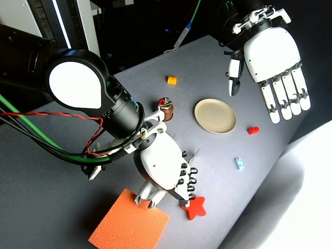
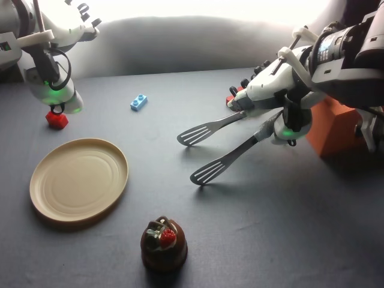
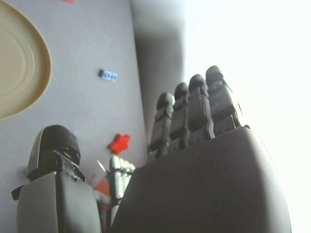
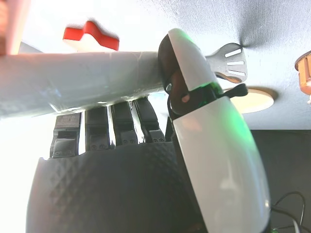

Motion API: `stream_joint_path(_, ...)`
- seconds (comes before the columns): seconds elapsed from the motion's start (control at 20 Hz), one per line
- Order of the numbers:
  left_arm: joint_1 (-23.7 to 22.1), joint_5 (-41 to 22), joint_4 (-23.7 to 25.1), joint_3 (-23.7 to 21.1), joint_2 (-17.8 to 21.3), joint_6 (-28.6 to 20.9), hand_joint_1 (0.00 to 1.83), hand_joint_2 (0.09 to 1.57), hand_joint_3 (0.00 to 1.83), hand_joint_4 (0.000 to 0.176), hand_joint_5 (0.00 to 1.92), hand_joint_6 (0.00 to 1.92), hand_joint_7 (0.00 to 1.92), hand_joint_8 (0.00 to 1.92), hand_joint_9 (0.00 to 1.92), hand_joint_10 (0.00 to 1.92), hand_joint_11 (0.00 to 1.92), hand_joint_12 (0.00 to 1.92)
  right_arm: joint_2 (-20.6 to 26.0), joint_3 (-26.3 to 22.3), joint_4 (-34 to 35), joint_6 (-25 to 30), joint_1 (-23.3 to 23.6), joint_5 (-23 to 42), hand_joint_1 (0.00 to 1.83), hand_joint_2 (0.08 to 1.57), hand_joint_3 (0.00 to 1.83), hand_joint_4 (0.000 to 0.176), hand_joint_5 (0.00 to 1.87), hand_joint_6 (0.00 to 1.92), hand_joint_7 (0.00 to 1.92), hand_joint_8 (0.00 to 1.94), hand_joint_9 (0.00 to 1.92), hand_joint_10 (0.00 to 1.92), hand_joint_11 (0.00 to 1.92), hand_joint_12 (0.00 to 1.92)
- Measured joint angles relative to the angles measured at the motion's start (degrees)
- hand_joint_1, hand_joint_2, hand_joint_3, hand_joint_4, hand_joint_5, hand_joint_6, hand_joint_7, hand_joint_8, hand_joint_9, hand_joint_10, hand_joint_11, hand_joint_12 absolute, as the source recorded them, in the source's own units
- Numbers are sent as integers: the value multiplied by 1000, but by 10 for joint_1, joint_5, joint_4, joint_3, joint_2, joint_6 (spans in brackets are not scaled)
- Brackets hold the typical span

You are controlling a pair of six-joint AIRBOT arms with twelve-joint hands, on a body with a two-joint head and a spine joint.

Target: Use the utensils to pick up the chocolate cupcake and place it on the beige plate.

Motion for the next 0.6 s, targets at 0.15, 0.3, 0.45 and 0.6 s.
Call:
stream_joint_path(0.15,0,0,0,0,0,0,477,1040,0,0,120,3,96,0,68,1,0,150,2,0,1,0,0,2,1037,1283,3,0,185,7,244,7,251,18,0,685)
stream_joint_path(0.3,0,0,0,0,0,0,472,1052,2,0,104,1,86,2,60,2,0,162,4,0,3,-2,0,5,888,1376,41,0,185,4,250,6,256,15,0,707)
stream_joint_path(0.45,0,1,0,0,0,0,457,1057,3,0,108,2,87,2,63,3,0,164,7,0,3,-10,-4,17,948,1358,19,0,213,10,282,10,293,23,0,841)
stream_joint_path(0.6,0,1,0,0,0,0,476,1051,1,0,115,3,88,3,61,2,0,134,8,0,3,-11,-7,24,1024,1316,0,0,271,21,334,17,339,32,0,923)
